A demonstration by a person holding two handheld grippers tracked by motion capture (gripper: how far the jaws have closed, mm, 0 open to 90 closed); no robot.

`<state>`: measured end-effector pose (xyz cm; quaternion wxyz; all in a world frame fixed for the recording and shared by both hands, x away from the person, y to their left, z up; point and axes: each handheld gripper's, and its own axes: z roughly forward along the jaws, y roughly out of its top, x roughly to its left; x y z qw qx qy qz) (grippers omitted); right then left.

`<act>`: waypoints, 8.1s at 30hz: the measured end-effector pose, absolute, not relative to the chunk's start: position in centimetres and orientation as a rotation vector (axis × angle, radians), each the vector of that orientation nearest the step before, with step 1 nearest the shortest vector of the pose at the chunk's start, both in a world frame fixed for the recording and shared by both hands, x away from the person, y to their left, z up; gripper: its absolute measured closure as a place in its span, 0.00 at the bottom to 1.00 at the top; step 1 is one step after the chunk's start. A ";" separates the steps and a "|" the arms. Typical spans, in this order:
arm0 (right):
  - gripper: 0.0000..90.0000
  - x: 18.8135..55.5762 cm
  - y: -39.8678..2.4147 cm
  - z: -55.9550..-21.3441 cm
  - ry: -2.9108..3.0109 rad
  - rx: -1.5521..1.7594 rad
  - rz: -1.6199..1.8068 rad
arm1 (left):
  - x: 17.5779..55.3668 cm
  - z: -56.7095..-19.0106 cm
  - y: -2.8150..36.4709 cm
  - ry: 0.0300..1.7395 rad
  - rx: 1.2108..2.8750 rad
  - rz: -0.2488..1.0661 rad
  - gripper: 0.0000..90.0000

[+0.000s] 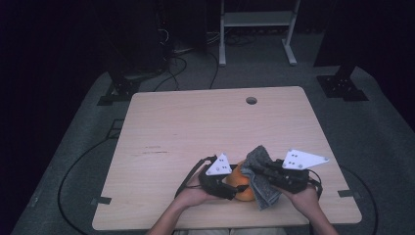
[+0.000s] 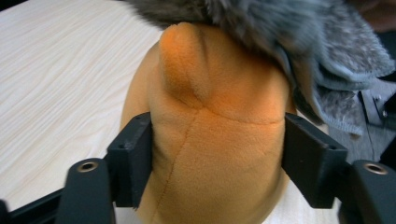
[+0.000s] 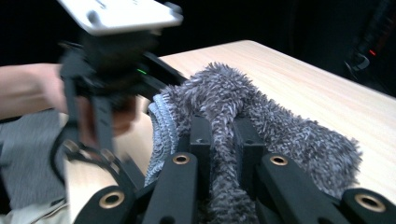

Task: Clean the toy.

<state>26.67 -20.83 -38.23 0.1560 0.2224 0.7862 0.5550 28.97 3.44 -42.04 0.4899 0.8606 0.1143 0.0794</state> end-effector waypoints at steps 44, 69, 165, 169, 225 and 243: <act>0.89 29.2 -24.9 -40.4 2.341 0.851 1.669 | 28.9 -42.6 4.0 0.191 2.165 0.261 0.41; 0.89 29.4 -25.1 -41.3 2.225 0.921 1.721 | 31.6 -43.1 6.6 0.417 2.084 0.120 0.38; 0.90 30.4 -27.3 -42.4 2.267 1.017 1.511 | 30.1 -44.6 4.1 0.282 2.049 0.171 0.26; 0.89 28.6 -25.9 -39.6 2.200 0.855 1.670 | 30.3 -44.7 4.0 0.318 2.032 0.161 0.26; 0.89 28.3 -22.3 -40.8 2.269 0.726 1.546 | 32.8 -43.7 6.1 0.448 2.019 -0.040 0.09; 0.89 29.1 -23.9 -40.7 2.220 0.814 1.550 | 30.6 -40.8 4.7 0.413 2.117 0.249 0.38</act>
